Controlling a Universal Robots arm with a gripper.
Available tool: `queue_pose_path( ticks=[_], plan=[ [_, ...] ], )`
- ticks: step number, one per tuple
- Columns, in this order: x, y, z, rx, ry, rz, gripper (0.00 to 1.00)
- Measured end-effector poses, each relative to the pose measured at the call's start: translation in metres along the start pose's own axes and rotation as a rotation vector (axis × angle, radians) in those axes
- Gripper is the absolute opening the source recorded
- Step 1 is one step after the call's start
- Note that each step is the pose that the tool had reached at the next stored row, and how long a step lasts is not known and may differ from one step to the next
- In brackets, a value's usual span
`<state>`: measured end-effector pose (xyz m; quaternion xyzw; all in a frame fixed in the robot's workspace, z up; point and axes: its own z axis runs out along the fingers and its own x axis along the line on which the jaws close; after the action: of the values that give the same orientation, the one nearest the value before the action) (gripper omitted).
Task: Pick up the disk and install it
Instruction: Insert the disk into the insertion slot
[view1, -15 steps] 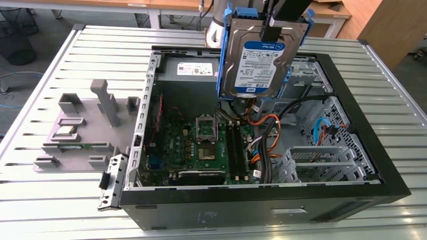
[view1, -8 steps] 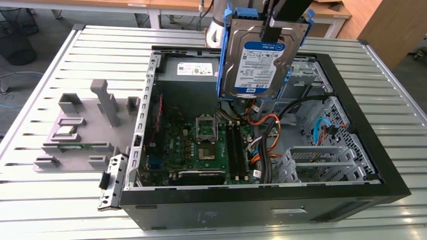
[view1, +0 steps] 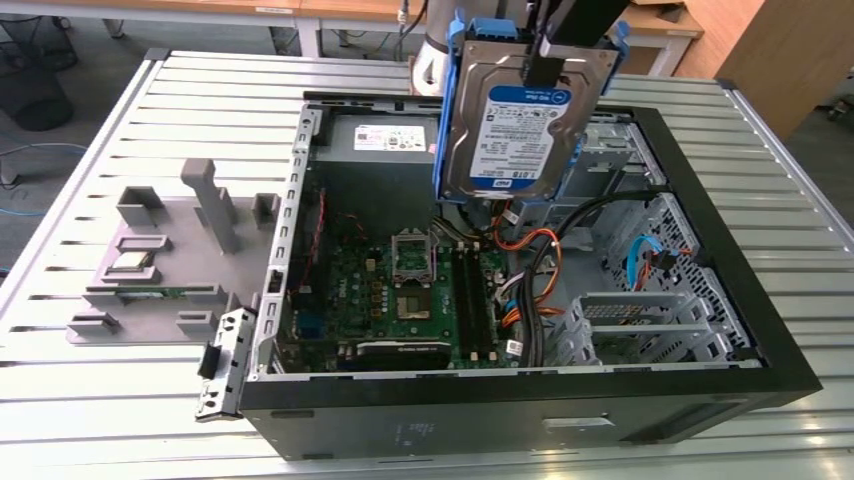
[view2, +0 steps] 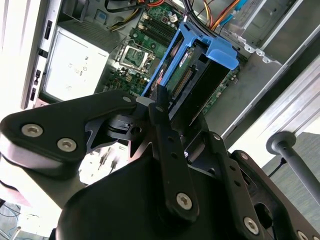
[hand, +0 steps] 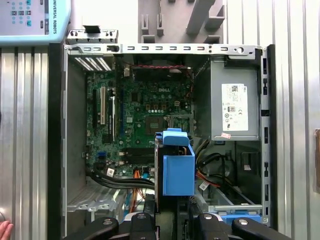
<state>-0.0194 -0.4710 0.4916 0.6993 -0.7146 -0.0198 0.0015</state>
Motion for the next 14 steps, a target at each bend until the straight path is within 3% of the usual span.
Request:
queue_pose_path(
  ticks=[14],
  plan=[
    [0.0176, -0.0004, 0.0009, 0.0, 0.0, 0.0, 0.35]
  ],
)
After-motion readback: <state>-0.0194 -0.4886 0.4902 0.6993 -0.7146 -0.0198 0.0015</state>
